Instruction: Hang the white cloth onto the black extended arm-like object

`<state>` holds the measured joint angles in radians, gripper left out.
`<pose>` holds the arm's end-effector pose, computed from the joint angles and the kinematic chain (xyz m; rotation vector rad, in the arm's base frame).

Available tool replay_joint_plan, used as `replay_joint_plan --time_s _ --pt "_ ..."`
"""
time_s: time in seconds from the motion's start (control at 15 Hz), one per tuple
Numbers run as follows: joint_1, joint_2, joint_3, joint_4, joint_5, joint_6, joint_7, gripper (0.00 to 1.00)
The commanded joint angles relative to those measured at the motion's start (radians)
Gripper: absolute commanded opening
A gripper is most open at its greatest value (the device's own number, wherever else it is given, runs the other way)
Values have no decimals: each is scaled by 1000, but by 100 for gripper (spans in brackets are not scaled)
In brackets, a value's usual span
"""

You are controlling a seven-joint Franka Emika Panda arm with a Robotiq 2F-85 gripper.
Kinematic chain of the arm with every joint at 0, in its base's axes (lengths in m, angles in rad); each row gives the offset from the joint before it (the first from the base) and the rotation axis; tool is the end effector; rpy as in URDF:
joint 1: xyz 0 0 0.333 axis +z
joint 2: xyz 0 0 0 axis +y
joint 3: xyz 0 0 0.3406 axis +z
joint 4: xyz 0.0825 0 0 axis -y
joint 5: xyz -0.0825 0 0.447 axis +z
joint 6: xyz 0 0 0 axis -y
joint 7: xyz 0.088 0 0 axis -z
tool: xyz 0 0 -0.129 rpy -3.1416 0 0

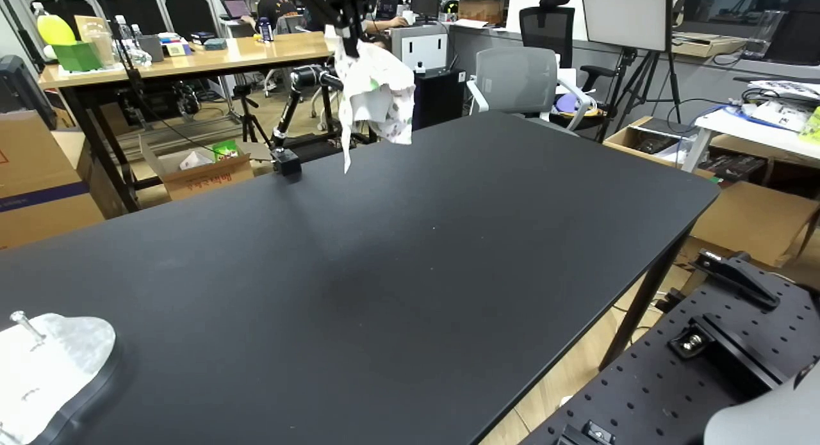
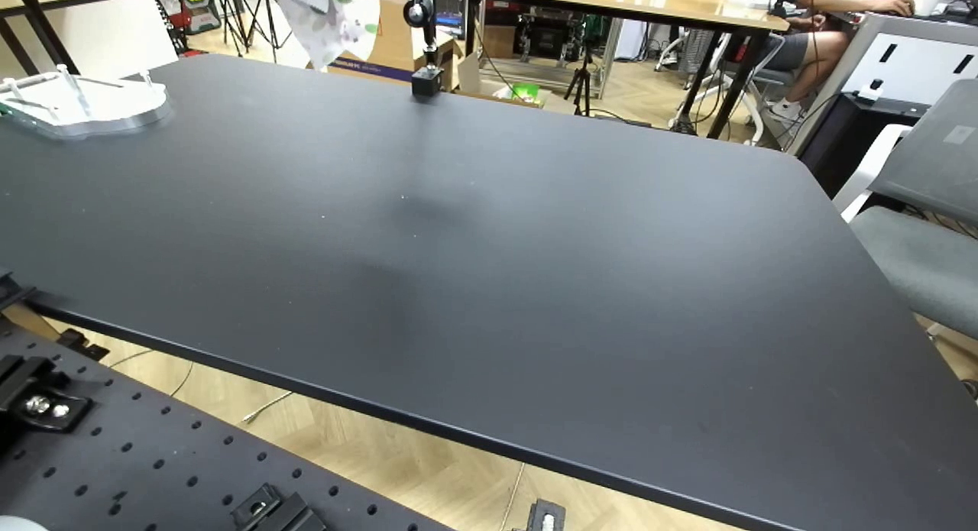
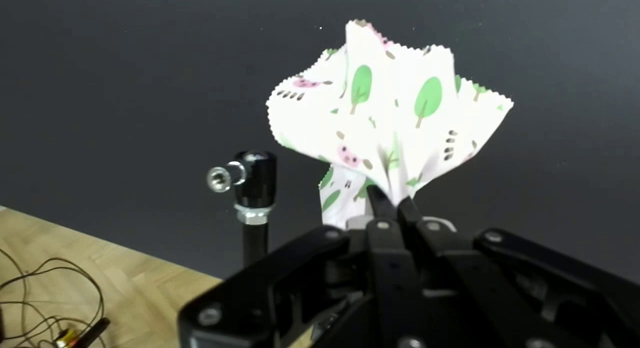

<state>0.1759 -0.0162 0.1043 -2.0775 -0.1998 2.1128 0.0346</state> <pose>0.5852 0.1551 0.4139 2.9301 0.5098 0.1163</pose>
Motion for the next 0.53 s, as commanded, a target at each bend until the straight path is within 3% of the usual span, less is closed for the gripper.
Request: replay_joint_plan --time_s 0.0,0.47 --pt "-47 -70 -10 28 1 -56 20 1" --pt "-112 -58 -34 83 46 -21 38 1"
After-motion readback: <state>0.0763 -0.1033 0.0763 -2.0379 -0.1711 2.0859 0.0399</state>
